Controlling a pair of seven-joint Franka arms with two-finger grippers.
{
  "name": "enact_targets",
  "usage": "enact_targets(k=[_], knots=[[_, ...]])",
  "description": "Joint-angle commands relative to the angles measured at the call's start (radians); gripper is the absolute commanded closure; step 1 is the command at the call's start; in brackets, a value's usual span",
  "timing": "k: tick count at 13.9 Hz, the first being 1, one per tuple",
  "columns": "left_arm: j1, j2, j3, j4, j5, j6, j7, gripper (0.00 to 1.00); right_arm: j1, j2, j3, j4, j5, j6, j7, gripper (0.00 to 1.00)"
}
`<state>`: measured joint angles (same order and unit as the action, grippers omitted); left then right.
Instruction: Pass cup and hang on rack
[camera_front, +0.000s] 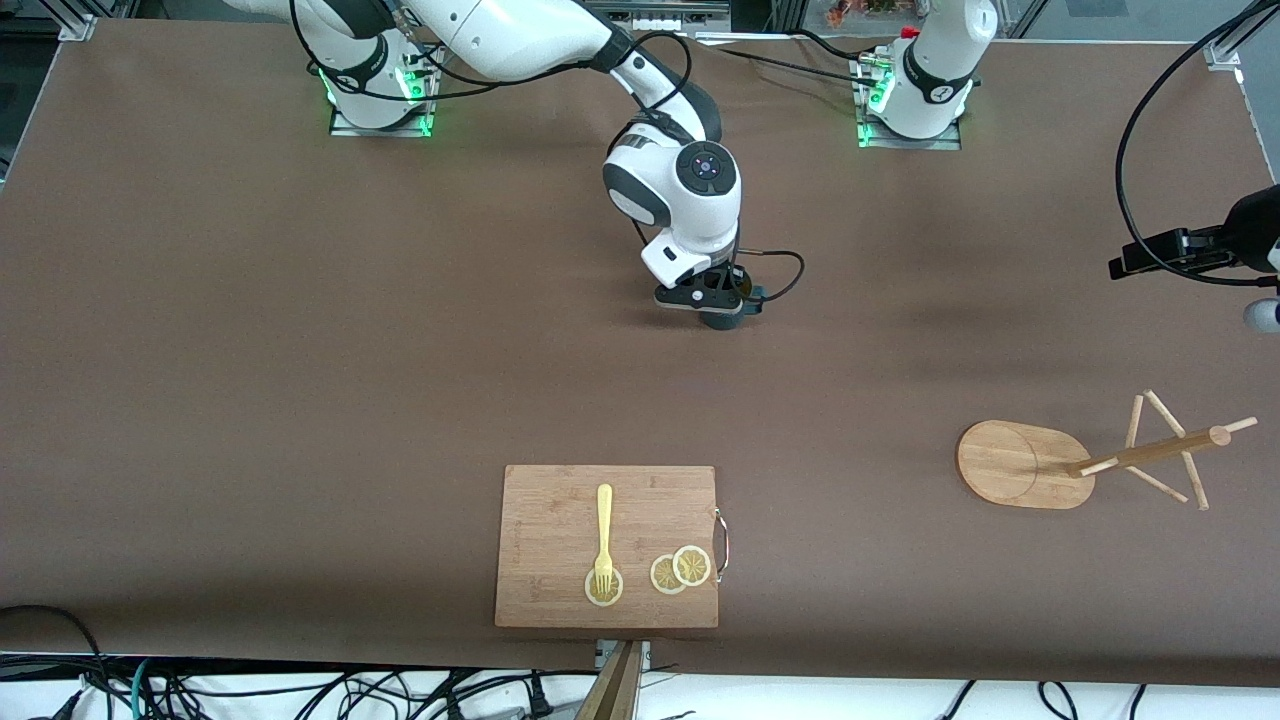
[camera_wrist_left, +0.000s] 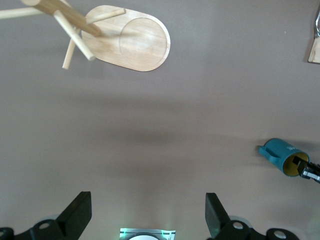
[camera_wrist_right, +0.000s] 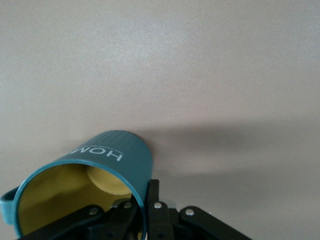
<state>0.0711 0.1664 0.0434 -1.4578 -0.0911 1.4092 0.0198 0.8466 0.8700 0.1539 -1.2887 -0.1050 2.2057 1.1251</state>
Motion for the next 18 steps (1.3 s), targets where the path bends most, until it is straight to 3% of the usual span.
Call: enact_targets(k=[1, 3, 7, 10, 13, 18], knots=[[-0.004, 0.039, -0.005, 0.034, -0.009, -0.006, 0.179, 0.0, 0.008, 0.006, -0.005, 0.032, -0.019, -0.012, 0.021, 0.42], [-0.011, 0.068, -0.005, 0.034, -0.007, -0.004, 0.322, 0.0, 0.005, -0.026, -0.005, 0.034, -0.015, -0.021, 0.019, 0.0], [-0.075, 0.107, -0.008, 0.031, 0.002, -0.004, 0.38, 0.0, -0.02, -0.124, -0.01, 0.038, -0.01, -0.11, 0.01, 0.0], [-0.108, 0.12, -0.008, 0.018, -0.001, 0.008, 0.506, 0.0, -0.127, -0.256, -0.008, 0.038, 0.04, -0.207, 0.005, 0.0], [-0.157, 0.12, -0.01, -0.07, 0.002, 0.109, 0.734, 0.0, -0.246, -0.347, -0.007, 0.034, 0.067, -0.332, -0.104, 0.0], [-0.169, 0.116, -0.077, -0.258, -0.073, 0.331, 1.018, 0.0, -0.38, -0.494, -0.043, 0.026, 0.097, -0.51, -0.369, 0.0]])
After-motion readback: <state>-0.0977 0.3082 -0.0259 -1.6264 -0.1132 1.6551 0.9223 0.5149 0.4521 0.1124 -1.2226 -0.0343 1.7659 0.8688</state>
